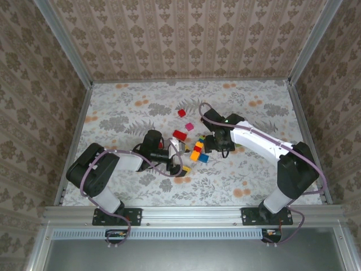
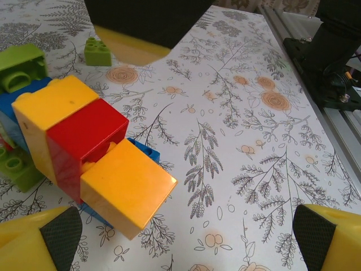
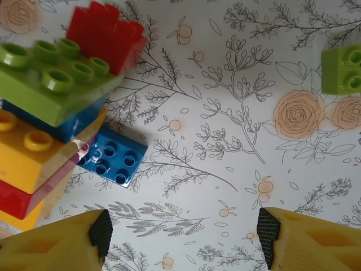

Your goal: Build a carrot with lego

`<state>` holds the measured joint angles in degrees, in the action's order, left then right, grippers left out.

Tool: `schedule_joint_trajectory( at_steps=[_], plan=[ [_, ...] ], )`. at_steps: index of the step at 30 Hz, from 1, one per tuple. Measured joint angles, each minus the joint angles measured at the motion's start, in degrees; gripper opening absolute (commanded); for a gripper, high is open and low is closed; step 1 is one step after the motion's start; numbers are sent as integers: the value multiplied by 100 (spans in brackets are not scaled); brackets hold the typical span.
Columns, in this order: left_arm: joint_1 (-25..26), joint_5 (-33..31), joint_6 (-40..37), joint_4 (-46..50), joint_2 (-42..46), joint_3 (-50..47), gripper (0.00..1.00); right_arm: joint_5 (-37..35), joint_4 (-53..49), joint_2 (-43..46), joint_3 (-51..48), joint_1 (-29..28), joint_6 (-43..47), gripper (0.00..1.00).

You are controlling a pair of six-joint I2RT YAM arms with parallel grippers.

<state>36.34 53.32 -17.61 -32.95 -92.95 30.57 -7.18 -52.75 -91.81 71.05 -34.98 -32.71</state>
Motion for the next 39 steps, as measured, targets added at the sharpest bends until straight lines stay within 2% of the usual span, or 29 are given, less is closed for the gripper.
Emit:
schedule_joint_trajectory(
  at_steps=[4, 7, 14, 26, 39],
  plan=[
    [0, -17, 0, 0, 0, 0, 100, -15, -28, -9, 136, 0, 0, 76],
    [0, -22, 0, 0, 0, 0, 100, -31, -146, -186, 649, 0, 0, 80],
    [0, -61, 0, 0, 0, 0, 100, -68, -195, -1054, 1919, -15, -166, 77],
    [0, -59, 2, 0, 0, 0, 100, -155, -448, -1563, 1978, -168, -763, 73],
    [0, -57, 2, 0, 0, 0, 100, -170, -439, -2046, 2074, -321, -1001, 65]
  ],
)
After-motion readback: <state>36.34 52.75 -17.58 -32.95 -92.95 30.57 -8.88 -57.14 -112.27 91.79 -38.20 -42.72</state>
